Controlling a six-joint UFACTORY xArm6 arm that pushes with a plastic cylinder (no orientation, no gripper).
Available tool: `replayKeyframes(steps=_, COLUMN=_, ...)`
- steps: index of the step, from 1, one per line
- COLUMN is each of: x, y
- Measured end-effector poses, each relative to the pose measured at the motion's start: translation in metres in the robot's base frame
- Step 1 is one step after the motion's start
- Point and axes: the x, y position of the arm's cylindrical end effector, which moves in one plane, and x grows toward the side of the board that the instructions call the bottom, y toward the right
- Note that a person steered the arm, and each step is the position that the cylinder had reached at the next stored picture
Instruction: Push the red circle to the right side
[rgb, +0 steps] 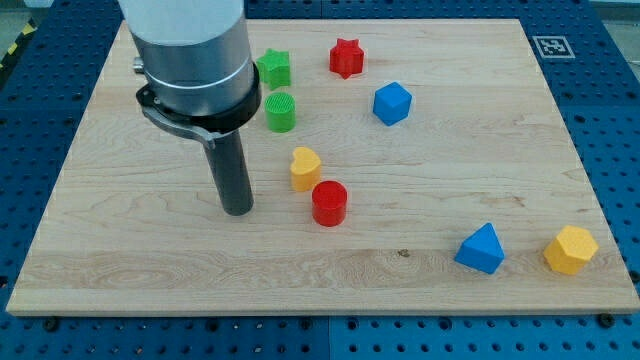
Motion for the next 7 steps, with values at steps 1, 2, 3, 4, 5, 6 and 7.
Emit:
replayKeyframes(steps=1, x=0.021, y=0.024)
replayKeyframes(steps=2, x=0.017, y=0.05)
replayKeyframes(steps=3, x=0.011, y=0.05)
replayKeyframes(steps=4, x=0.007, y=0.065)
replayKeyframes(steps=5, x=0.006, y=0.1)
replayKeyframes(steps=6, x=0.004, y=0.132)
replayKeyframes(steps=7, x=-0.004, y=0.16)
